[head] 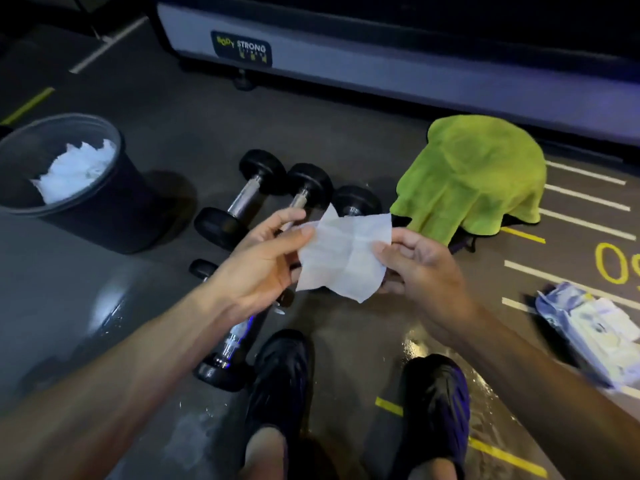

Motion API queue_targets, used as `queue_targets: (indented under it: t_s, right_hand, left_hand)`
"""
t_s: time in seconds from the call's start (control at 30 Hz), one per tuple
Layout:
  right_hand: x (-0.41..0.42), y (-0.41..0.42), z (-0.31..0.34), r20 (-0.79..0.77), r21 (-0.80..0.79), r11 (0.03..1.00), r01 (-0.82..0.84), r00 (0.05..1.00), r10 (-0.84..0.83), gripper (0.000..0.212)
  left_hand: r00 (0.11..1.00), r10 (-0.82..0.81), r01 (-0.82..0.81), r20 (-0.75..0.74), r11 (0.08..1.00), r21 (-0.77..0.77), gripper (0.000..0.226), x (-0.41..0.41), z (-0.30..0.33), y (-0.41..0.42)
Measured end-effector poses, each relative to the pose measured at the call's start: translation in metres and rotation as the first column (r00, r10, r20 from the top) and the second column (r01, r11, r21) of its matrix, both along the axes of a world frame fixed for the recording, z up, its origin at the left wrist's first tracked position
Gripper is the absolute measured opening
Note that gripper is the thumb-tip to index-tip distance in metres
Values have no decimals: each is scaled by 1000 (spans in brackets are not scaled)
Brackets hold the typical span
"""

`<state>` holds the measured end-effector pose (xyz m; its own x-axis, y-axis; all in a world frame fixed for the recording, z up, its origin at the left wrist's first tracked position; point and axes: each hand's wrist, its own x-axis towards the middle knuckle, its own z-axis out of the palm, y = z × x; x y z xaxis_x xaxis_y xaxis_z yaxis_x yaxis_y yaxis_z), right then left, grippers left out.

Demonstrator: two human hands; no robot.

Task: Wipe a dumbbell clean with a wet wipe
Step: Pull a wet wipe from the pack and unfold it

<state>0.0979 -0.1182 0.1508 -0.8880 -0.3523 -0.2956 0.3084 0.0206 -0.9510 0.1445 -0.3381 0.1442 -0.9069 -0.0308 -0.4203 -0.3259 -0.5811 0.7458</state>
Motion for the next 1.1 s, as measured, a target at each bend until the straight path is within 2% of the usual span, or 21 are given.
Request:
queue_targets:
  t_s: [0.17, 0.27, 0.37, 0.47, 0.6, 0.7, 0.77, 0.8, 0.87, 0.93, 1.1]
  right_hand:
    - [-2, 0, -60, 88, -117, 988, 100, 992, -90, 17]
    - [2, -8, -80, 206, -192, 954, 232, 959, -192, 21]
    - [-1, -16, -90, 256, -186, 929, 319, 929, -268, 24]
    - [-13, -19, -98, 175, -145, 925, 351, 929, -325, 18]
    - [-25, -24, -103, 159, -108, 943, 314, 942, -296, 19]
    - [-27, -26, -110, 174, -99, 948, 304, 943, -284, 20]
    - [-28, -28, -114, 148, -30, 939, 342, 931, -335, 20]
    - [-28, -29, -117, 127, 28, 931, 364, 923, -364, 21]
    - [-28, -32, -119, 90, 138, 913, 384, 913, -398, 22]
    - [-26, -34, -122, 66, 230, 894, 385, 910, -410, 21]
    - [-23, -41, -129, 29, 323, 880, 347, 926, -376, 22]
  left_hand:
    - [981, 144, -141, 131, 989, -32, 40, -12, -52, 2]
    - [941, 203, -205, 272, 978, -20, 41, -14, -77, 16]
    - [912, 77, -118, 402, 990, 78, 35, -15, -93, 36]
    - [858, -6, -83, 513, 985, 151, 47, -21, -99, 43]
    - [810, -128, 32, 572, 984, 175, 46, -29, -105, 41]
    - [835, -76, 0, 545, 991, 137, 36, -33, -105, 40]
    - [867, 109, -126, 486, 992, 3, 22, -36, -106, 41]
    - [874, 214, -177, 437, 976, -125, 19, -36, -108, 41]
    - [896, 333, -190, 293, 885, -425, 28, -36, -114, 39]
    - [925, 333, -150, 184, 764, -628, 38, -33, -119, 36]
    - [948, 281, -29, 152, 549, -836, 36, -33, -118, 18]
